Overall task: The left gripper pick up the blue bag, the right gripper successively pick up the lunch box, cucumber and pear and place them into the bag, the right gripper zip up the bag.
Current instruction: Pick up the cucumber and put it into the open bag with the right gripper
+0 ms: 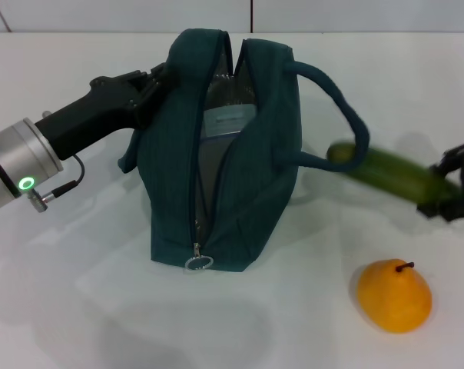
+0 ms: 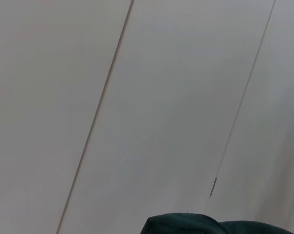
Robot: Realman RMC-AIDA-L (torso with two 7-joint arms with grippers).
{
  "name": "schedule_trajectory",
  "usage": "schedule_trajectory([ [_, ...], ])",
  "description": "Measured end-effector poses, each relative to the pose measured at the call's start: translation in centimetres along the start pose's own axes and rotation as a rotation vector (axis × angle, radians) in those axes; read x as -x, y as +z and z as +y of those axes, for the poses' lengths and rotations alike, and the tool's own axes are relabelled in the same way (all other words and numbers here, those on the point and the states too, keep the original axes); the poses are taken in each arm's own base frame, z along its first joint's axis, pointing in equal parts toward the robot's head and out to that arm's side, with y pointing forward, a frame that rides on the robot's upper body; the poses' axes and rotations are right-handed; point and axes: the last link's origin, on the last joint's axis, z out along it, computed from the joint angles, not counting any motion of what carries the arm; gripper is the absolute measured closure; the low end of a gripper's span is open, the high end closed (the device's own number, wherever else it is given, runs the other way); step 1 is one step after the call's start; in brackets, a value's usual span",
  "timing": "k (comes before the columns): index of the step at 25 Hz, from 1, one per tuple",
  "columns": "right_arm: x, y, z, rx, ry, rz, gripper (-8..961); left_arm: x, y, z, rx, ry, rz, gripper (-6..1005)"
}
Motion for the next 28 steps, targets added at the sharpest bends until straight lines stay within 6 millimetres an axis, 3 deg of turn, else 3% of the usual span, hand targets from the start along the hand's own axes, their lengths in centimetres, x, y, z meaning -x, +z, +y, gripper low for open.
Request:
schedule_trajectory([
  [5, -0.8, -2.1, -1.4, -0.111, 0.119, -0.188, 328, 0.0, 0.0, 0.0, 0.0, 0.003, 0.0, 924],
  [18, -0.4, -2.7, -2.9, -0.241, 0.178, -0.307, 328, -0.1, 0.0, 0.1, 0.006, 0.03, 0.003, 924],
  [22, 0.9, -2.5, -2.6, -0.225, 0.152, -0.403, 329, -0.2, 0.1, 0.2, 0.014, 0.04, 0.006, 924],
  [28, 4.3, -2.2, -1.3, -0.139, 0.065, -0.783, 328, -0.8, -0.1, 1.0, 0.073, 0.072, 0.053, 924],
])
